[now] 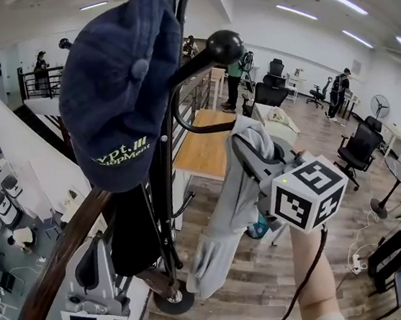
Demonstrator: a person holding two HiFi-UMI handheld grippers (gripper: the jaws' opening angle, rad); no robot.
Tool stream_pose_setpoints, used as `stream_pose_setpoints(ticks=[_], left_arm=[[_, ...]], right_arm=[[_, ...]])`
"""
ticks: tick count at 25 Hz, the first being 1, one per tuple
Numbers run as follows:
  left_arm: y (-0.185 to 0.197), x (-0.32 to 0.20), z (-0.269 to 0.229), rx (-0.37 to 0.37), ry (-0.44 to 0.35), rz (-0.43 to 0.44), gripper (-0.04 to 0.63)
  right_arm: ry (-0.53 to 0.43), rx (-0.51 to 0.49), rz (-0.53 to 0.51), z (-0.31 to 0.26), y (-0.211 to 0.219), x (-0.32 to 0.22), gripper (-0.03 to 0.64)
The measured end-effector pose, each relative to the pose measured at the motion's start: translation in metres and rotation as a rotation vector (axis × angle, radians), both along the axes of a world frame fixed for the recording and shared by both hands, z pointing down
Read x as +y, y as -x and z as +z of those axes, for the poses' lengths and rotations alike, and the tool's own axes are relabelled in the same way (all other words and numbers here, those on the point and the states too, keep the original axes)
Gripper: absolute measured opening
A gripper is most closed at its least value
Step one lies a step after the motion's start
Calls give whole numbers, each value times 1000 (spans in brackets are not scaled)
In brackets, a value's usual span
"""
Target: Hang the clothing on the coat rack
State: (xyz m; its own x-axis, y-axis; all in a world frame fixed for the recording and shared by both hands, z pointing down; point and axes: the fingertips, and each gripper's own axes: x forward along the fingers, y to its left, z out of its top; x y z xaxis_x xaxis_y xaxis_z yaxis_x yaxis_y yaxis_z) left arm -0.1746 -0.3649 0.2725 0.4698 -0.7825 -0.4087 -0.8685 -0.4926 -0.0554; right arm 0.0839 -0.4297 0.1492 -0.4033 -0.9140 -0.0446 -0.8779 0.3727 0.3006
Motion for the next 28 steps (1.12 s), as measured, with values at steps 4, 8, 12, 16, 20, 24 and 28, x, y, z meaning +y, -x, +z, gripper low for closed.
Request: stream_pose_setpoints(ticks=[4, 8, 12, 16, 20, 24, 28], left_arm=[[3, -3, -3, 3, -2, 10, 5], [0, -2, -4, 2, -3, 21, 5], [-1, -5, -3, 3, -2, 22, 5], [-3, -1, -2, 6, -5, 19, 5], [-4, 2, 1, 7, -4, 14, 5], [2, -1, -2, 15, -8, 15, 5], [4, -1, -3, 11, -8, 15, 5]], right_arm=[[12, 90, 0, -2, 11, 3, 6], [50, 147, -6, 0, 12, 2, 6], [91, 181, -28, 7, 13, -3, 6], [102, 193, -31, 10, 11, -3, 6], [103, 206, -47, 9, 9, 2, 6], [117, 254, -52, 9, 19, -1, 6], [132, 249, -58, 12, 23, -7, 6]])
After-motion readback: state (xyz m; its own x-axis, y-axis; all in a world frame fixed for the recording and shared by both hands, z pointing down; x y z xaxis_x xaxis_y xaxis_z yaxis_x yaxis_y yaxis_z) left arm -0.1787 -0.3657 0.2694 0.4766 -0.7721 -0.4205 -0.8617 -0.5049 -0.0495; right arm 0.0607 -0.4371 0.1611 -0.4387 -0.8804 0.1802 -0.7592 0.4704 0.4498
